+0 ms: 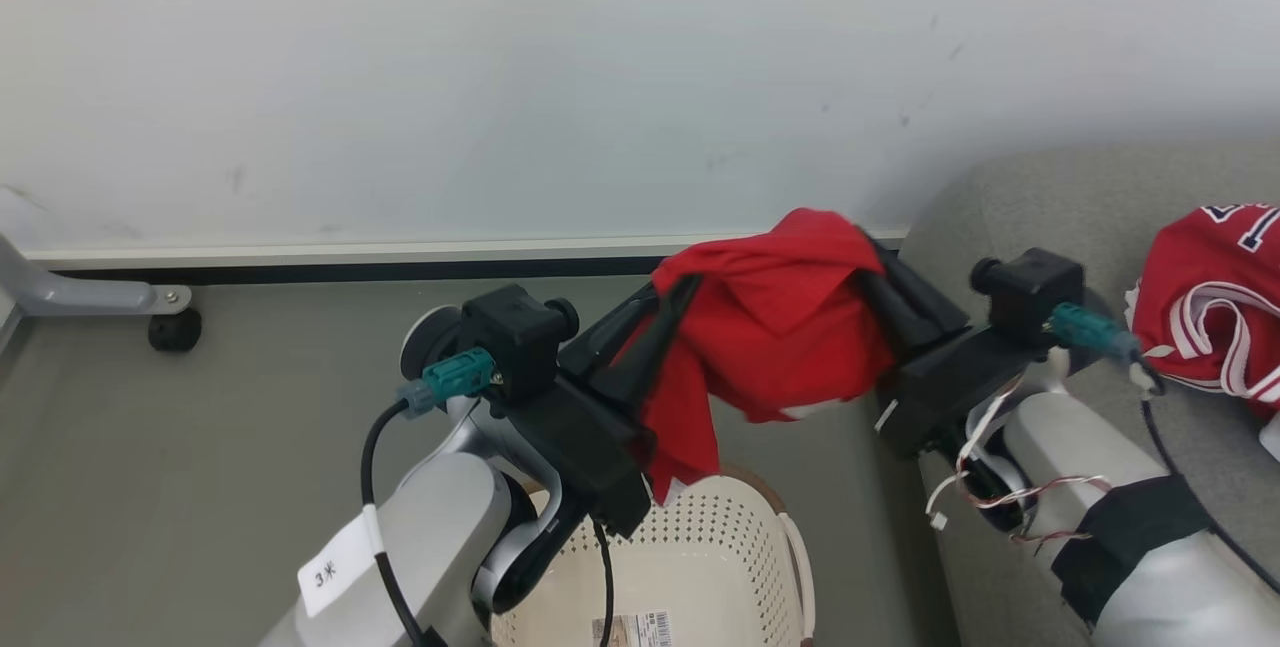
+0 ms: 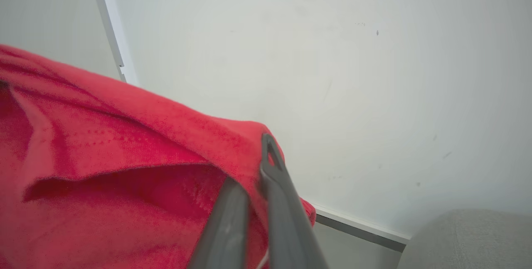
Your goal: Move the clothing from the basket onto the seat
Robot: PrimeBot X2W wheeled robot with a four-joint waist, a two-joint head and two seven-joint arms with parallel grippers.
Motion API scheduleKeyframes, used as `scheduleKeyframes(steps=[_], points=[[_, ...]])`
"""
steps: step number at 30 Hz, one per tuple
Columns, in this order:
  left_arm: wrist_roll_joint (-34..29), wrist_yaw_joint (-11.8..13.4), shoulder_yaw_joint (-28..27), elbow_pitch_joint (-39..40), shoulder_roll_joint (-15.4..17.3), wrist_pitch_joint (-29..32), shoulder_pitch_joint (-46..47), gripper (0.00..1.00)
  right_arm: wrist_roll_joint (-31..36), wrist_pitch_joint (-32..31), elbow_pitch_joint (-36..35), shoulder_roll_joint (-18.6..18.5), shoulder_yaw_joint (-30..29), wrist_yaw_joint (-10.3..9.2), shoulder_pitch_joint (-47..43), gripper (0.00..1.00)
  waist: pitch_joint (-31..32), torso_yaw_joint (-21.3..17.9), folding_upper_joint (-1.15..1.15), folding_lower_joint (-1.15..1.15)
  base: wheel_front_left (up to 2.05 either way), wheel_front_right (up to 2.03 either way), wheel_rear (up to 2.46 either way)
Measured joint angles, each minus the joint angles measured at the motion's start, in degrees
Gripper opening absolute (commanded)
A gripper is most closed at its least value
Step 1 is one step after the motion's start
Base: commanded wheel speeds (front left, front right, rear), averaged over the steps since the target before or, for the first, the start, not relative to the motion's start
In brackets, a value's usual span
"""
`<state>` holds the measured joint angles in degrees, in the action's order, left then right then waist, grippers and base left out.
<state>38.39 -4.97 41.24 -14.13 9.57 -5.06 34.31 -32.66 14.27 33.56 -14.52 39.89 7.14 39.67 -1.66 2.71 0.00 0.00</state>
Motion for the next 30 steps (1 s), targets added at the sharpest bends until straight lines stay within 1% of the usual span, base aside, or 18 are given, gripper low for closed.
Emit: scheduleKeyframes(steps=[4,10,14,24,27,30], points=[[0.0,0.3,0.5,0.3,0.1,0.5,-1.1,1.00,-1.2,0.0,-0.3,-1.1,-3.4,-0.68,0.0,0.00,0.1,-1.3,0.00,0.00,0.00,0.00,0.00],[0.0,0.4,1.1,0.5,0.9,0.9,-2.1,1.00,-1.3,0.0,-3.3,-3.9,-7.5,-2.92,-0.6,0.00,0.2,-3.6,0.00,0.00,0.00,0.00,0.00],[0.0,0.5,1.2,0.5,1.5,1.0,-3.1,1.00,-1.2,0.1,-8.0,-5.6,-10.0,-4.21,-2.1,0.00,0.4,-5.6,0.00,0.00,0.00,0.00,0.00],[-0.1,1.0,1.4,1.5,2.6,1.0,-4.5,1.00,1.6,0.3,-22.6,-10.0,-14.6,-9.34,-10.2,0.00,0.6,-11.9,0.00,0.00,0.00,0.00,0.00],[-0.2,1.5,1.4,2.1,2.9,1.0,-4.6,1.00,2.5,0.4,-26.5,-10.9,-16.1,-10.90,-12.7,0.00,0.5,-14.0,0.00,0.00,0.00,0.00,0.00],[-0.2,1.5,1.5,2.4,2.9,1.0,-4.6,1.00,3.0,0.4,-29.9,-11.3,-17.7,-11.77,-15.3,0.00,0.3,-16.1,0.00,0.00,0.00,0.00,0.00]])
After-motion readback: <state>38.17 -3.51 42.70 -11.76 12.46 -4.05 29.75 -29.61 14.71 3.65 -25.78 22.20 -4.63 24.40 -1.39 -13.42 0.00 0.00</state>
